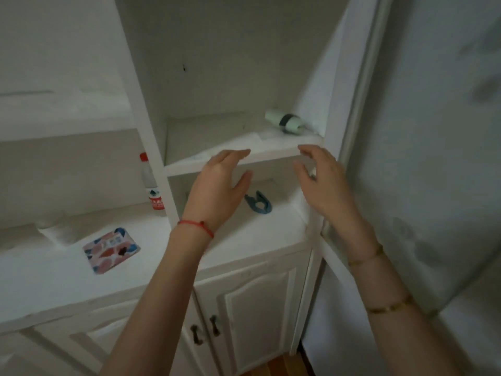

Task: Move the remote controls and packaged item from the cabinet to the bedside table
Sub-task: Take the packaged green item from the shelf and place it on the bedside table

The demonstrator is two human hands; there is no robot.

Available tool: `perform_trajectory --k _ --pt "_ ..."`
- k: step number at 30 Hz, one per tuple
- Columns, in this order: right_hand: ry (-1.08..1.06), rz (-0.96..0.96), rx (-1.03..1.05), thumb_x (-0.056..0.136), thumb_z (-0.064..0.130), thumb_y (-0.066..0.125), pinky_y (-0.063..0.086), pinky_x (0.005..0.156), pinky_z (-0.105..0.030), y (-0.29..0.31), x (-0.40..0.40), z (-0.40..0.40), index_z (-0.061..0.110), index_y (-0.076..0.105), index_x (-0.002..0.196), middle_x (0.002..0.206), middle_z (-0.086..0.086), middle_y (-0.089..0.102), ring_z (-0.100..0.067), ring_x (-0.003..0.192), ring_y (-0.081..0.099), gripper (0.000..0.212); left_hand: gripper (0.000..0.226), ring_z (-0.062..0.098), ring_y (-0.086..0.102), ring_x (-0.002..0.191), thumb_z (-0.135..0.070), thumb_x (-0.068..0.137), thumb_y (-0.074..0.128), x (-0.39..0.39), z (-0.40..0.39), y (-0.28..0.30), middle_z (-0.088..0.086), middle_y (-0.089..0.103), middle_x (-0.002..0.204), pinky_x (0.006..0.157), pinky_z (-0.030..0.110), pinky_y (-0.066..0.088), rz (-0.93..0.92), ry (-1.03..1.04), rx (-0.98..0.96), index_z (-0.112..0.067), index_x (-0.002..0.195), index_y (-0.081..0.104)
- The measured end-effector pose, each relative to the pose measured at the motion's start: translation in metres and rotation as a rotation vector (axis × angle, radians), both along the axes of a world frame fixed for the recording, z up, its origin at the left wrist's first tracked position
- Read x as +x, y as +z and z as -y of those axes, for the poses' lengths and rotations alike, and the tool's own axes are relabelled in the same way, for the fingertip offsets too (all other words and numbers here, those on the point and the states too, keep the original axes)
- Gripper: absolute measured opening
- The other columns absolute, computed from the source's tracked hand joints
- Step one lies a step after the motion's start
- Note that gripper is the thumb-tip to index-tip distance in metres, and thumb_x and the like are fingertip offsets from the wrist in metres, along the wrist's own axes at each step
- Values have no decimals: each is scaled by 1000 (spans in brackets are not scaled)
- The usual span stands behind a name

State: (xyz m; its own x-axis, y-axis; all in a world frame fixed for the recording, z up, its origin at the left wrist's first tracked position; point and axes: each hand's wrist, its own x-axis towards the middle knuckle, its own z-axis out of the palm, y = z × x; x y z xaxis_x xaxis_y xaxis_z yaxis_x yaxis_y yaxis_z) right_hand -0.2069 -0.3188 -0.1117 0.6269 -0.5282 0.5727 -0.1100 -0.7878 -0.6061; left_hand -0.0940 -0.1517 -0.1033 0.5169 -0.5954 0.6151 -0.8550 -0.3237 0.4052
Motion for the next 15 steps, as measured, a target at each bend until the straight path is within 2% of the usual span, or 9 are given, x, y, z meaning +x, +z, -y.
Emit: perform_trajectory --k 3,5,7,9,12,15 --pt "-70 -8 -72 99 26 47 37 95 -27 32 31 26 9 52 132 131 -11 57 -26 120 52 37 36 21 65 99 -23 93 59 35 39 29 7 66 118 85 23 44 -22 35 -16 -13 128 61" --pt "-132 -67 -134 100 25 44 41 89 -30 45 51 42 9 53 131 127 -13 58 -30 112 56 36 35 25 66 96 -23 93 58 56 67 41 8 70 111 86 23 44 -75 56 -2 -11 125 62" --pt "-219 -175 -203 100 27 40 46 86 -38 51 70 57 10 53 129 125 -14 59 -34 107 59 36 35 30 65 102 -23 93 57 70 94 47 10 72 107 93 29 46 -145 72 30 -9 124 63" --pt "-252 -256 -206 99 24 37 49 85 -41 53 84 69 9 52 127 122 -15 60 -35 105 59 35 35 31 61 111 -25 94 55 78 115 48 11 72 110 97 30 40 -195 101 72 -8 125 61" --pt "-251 -337 -152 96 14 37 47 82 -38 51 100 80 4 53 119 115 -19 61 -36 102 59 29 38 31 54 118 -27 96 52 84 134 45 12 69 117 99 32 41 -253 141 113 -8 129 59" --pt "-261 -362 -104 91 7 39 44 83 -37 47 108 87 1 54 117 116 -21 60 -37 106 54 30 39 32 56 118 -30 96 52 91 146 41 13 68 119 100 34 43 -290 151 112 -9 128 59"
